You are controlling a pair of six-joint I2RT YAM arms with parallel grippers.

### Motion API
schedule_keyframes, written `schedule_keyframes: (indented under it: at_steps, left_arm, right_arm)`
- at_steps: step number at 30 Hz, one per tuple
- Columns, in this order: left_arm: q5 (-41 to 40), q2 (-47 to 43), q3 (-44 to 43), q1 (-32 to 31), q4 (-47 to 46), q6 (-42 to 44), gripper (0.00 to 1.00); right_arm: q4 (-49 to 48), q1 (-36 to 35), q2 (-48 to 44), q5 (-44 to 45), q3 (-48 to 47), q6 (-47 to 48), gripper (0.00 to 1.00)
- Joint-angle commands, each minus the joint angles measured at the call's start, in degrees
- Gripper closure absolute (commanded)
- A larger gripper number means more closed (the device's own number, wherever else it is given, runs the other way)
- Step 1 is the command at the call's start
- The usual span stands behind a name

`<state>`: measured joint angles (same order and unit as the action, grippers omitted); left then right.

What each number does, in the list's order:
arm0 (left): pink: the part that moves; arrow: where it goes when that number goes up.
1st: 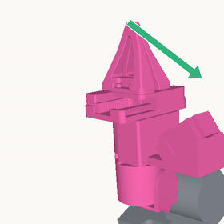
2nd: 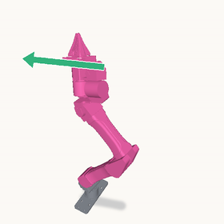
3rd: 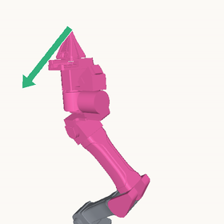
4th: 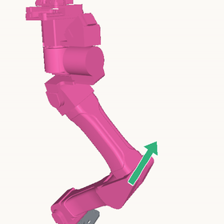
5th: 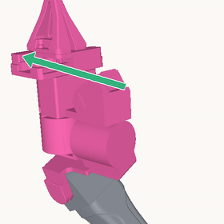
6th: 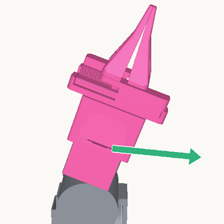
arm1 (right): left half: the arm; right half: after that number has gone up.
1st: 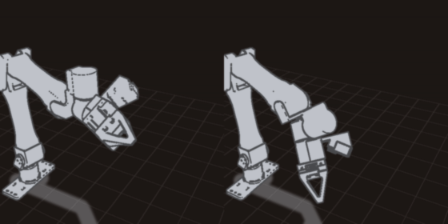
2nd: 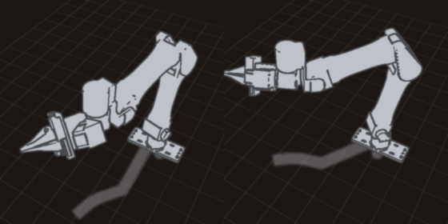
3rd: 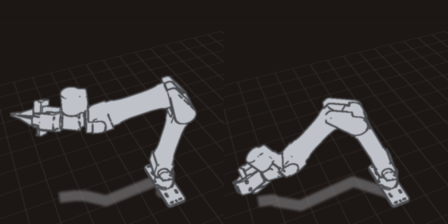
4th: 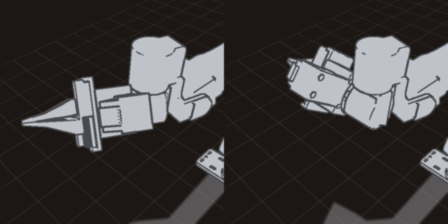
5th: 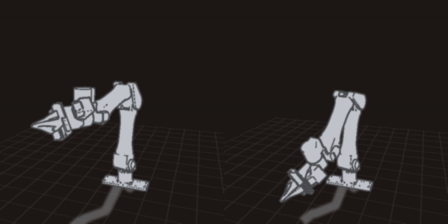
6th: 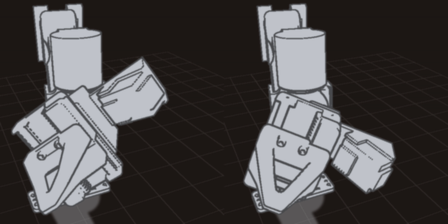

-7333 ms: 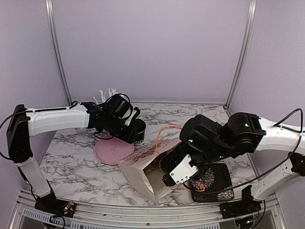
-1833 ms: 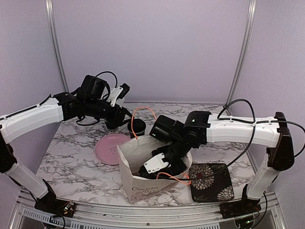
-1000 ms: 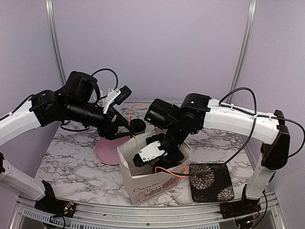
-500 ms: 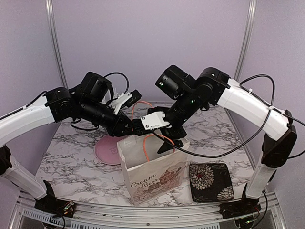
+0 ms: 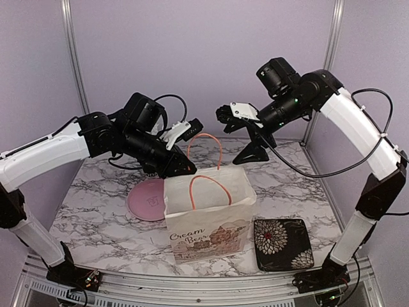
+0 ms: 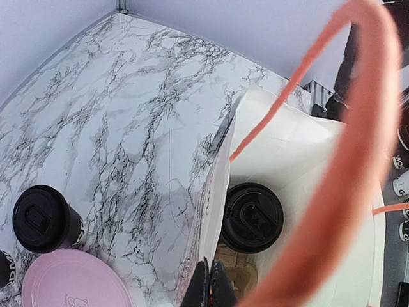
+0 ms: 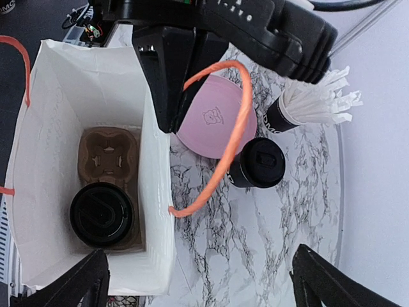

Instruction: Pack the takeout coffee

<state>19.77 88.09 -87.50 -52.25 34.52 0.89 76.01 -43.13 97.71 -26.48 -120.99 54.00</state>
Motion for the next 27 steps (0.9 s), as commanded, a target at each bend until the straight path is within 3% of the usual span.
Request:
schedule_keyframes:
  at_steps: [1,5,10,16,18,20,27]
  left_arm:
    - [0.8,2.45,-3.46,-0.23,-2.72,0.94,1.0]
    - [1.81,3.67,-4.21,-0.22,-4.89,-0.42,1.0]
    - [2.58,3.89,-3.72,-0.31,-8.13,-2.52,1.0]
    - [0.61,2.99,-2.42,-0.31,-10.99,-2.37,1.0]
    - [-0.82,2.75,-2.33,-0.31,-10.99,-1.87,0.86]
    - [-3.52,1.98,-2.05,-0.31,-10.74,-1.33,0.64]
    - [-20.01,-8.36,3.21,0.53,-9.11,3.24,0.29]
  right_arm:
    - [2.57,1.25,-0.54,-5.04,2.81,-0.08,0.07]
    - [2.57,1.26,-0.52,-7.17,5.44,0.15,0.14]
    - [2.56,1.35,2.25,-7.78,5.95,-1.42,0.34]
    - [0.53,3.04,5.16,-7.51,5.71,-4.43,0.86]
    - [-0.54,4.42,5.8,-7.39,5.61,-5.46,0.96]
    - [-0.54,6.41,6.39,-8.64,4.67,-5.76,1.0]
    - [2.15,11.15,5.24,-12.18,5.26,-1.05,1.0]
